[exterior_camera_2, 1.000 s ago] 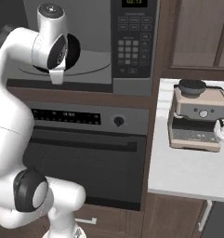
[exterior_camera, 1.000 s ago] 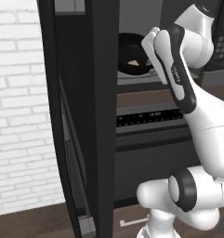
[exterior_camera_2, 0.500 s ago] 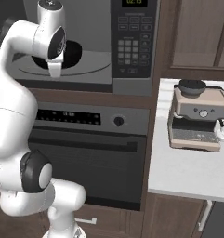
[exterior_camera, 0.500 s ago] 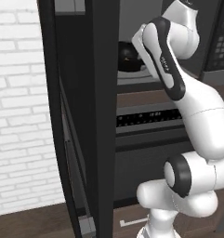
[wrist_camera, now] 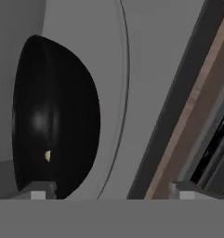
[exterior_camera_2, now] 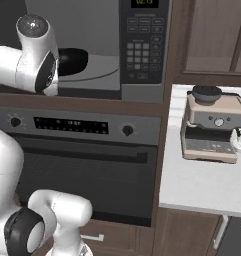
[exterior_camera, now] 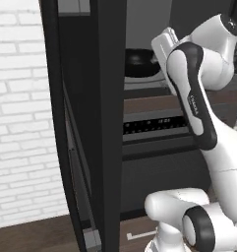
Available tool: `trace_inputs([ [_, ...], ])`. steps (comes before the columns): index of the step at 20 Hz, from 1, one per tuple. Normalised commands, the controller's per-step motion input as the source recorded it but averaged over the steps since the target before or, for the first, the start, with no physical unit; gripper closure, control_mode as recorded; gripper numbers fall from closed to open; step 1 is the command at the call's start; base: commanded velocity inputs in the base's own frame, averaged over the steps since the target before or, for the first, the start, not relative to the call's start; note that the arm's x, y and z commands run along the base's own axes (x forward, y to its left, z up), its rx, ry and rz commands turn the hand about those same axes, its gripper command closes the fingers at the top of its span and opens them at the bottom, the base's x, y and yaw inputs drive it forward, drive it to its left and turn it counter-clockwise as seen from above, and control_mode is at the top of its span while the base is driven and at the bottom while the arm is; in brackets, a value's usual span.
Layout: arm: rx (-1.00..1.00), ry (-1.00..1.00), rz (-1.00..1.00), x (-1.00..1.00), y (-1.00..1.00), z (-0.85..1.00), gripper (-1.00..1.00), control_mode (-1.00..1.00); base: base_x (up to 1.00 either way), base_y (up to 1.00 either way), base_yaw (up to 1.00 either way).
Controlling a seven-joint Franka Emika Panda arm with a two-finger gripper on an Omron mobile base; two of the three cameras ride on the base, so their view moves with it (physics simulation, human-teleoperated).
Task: Pick the garlic from the sink and place it in the bowl. Then pick the bowl and place it in the microwave. Then close the microwave door and press the start button.
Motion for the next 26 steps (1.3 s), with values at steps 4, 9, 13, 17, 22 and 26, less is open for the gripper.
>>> trace_inputs([
  [4, 0.0, -0.28, 0.0, -0.99, -0.18, 0.21, -1.0, -1.0, 0.0, 0.0, 0.0],
  [9, -0.17, -0.03, -0.01, -0.37, -0.12, -0.12, -1.0, -1.0, 0.0, 0.0, 0.0],
  [13, -0.23, -0.11, -0.04, -0.44, -0.39, -0.09, -1.0, -1.0, 0.0, 0.0, 0.0],
  [17, -0.38, -0.04, -0.25, -0.28, -0.09, 0.13, -1.0, -1.0, 0.0, 0.0, 0.0],
  [22, -0.4, 0.0, -0.39, -0.14, 0.0, -0.21, -1.0, -1.0, 0.0, 0.0, 0.0],
  [26, -0.36, -0.01, -0.24, -0.28, -0.03, -0.41, -1.0, -1.0, 0.0, 0.0, 0.0],
])
